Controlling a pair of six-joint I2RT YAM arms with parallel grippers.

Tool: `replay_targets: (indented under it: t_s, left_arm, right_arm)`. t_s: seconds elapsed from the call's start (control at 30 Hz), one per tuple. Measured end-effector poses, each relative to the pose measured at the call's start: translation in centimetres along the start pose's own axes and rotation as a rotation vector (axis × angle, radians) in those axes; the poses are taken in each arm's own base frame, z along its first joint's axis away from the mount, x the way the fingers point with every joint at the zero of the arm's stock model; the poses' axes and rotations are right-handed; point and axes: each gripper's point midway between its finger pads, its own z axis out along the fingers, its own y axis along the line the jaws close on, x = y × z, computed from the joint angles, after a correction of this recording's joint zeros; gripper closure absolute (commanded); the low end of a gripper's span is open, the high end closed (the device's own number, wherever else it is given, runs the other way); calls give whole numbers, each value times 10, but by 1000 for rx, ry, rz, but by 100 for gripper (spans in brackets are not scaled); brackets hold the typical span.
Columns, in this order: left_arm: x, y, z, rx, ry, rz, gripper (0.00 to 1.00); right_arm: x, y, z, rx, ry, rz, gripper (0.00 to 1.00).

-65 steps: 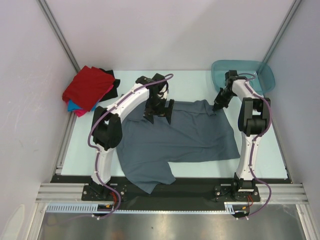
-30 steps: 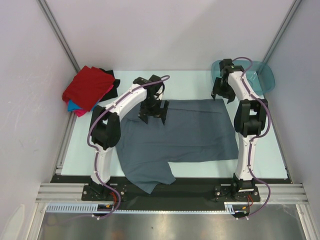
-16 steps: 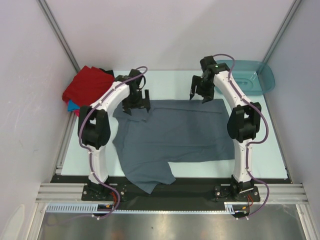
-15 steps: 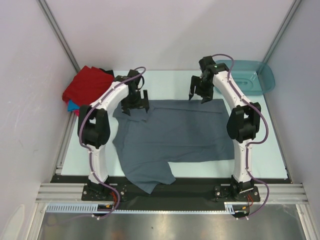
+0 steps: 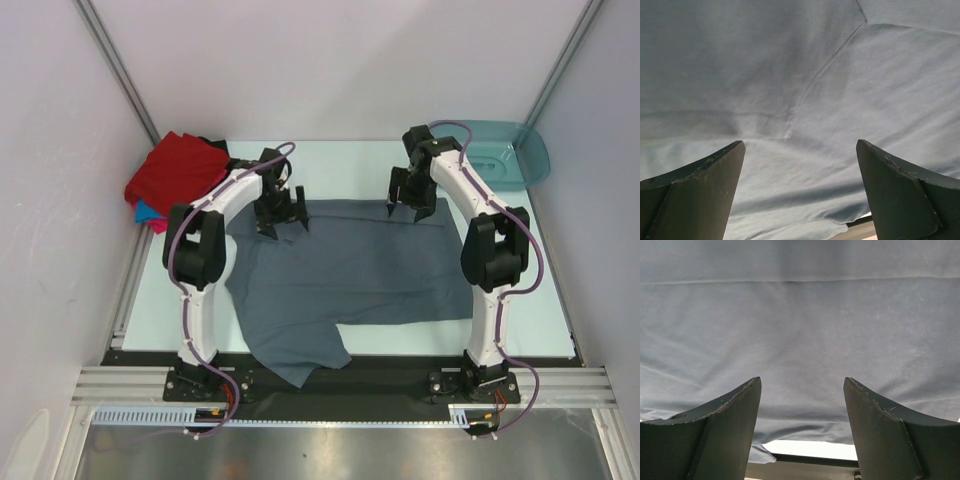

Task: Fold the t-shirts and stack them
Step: Flatten the tshirt out

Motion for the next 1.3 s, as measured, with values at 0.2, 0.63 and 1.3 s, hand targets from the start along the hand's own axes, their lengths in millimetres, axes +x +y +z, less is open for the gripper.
replay_targets:
  t_s: [0.2,0.63,1.3]
  left_arm:
    - [7,1,16,14,36,-7,0]
    - [5,13,23,-41,26,-7,55]
    - [3,14,25,-54,25,-15,100]
  right_arm:
    - [-2,-8,2,7,2,17,28]
    - [-3,-10,3,8,0,25,29]
    - [-3,-10,2,8,1,25,30]
